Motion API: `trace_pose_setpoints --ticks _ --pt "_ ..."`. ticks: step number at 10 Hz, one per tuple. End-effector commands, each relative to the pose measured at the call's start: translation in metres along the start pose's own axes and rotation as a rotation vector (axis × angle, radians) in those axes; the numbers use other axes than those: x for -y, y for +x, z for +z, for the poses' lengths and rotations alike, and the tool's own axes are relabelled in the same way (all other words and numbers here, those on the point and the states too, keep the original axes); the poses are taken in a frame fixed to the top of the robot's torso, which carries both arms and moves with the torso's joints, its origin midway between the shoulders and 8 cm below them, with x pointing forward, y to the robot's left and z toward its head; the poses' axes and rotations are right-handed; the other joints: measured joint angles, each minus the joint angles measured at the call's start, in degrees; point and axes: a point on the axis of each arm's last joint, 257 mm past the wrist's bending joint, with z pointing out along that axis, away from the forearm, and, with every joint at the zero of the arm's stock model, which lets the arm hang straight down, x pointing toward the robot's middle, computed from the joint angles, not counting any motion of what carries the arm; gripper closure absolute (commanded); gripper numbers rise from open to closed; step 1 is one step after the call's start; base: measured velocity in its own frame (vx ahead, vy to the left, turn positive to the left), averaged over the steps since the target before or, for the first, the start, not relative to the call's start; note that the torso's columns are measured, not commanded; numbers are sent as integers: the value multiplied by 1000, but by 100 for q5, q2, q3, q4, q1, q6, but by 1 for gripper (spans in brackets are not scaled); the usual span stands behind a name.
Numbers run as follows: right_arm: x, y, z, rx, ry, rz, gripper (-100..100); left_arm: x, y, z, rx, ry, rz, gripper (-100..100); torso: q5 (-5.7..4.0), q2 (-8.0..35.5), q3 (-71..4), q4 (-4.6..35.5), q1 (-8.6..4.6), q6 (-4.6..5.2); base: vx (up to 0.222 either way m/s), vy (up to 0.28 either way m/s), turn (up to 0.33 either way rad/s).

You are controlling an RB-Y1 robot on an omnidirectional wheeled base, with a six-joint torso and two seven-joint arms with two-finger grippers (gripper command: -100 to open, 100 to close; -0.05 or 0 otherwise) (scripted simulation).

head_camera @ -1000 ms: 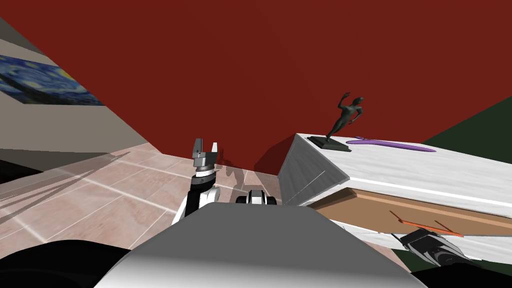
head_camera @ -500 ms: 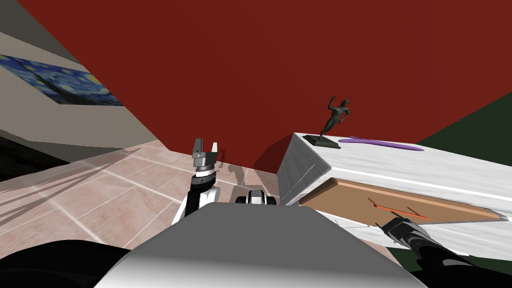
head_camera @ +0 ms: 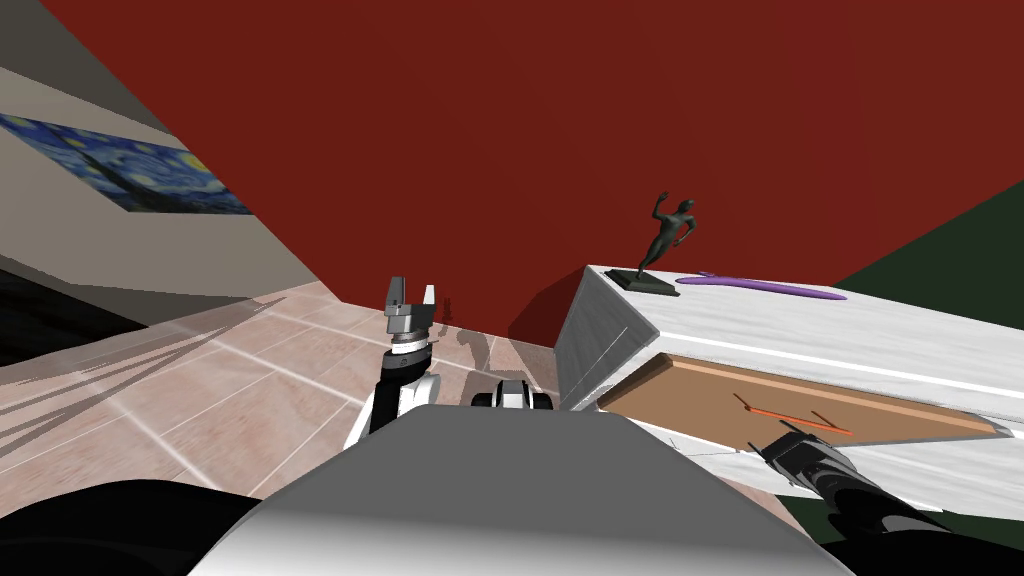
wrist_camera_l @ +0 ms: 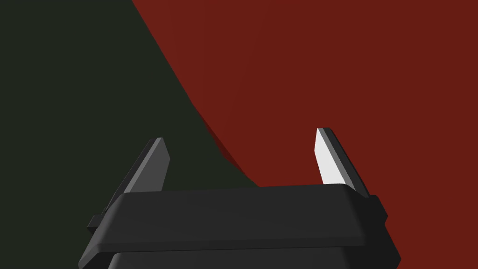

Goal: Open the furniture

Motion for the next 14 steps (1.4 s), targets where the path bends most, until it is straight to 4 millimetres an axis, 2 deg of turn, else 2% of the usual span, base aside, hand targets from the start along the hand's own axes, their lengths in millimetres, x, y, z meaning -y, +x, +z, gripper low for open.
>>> trace_pose_setpoints --ticks 1,2,3,4,7,8,10,11,12,14 --pt "14 -23 8 41 18 -3 -100 0 0 0 0 0 0 0 1 1 1 1 -4 -2 15 3 16" --pt "14 -23 8 41 18 -3 -100 0 0 0 0 0 0 0 3 -2 1 2 -12 -3 11 1 9" --pt "-3 -22 1 28 27 -36 -100 0 0 0 0 0 0 0 4 -2 -2 1 -4 -6 -136 -41 -31" --pt "-4 -30 2 39 38 -49 -100 0 0 0 0 0 0 0 -10 50 27 5 -1 31 -209 -65 64" --pt "-4 -30 2 39 38 -49 -100 0 0 0 0 0 0 0 -7 38 20 -12 12 115 -38 -23 26" --pt "-3 -30 2 38 39 -49 -100 0 0 0 0 0 0 0 -6 35 14 -15 15 116 21 -3 -45" --pt "-4 -50 4 62 67 -77 -100 0 0 0 0 0 0 0 -10 70 40 0 18 90 -57 -26 45" --pt "-4 -50 4 62 67 -77 -100 0 0 0 0 0 0 0 -10 81 46 6 28 70 -82 -41 67" --pt "-4 -61 5 75 83 -91 -100 0 0 0 0 0 0 0 -12 63 40 1 24 72 -87 -41 58" --pt "-4 -61 5 75 83 -91 -100 0 0 0 0 0 0 0 -1 45 24 -9 41 96 -41 -19 10"
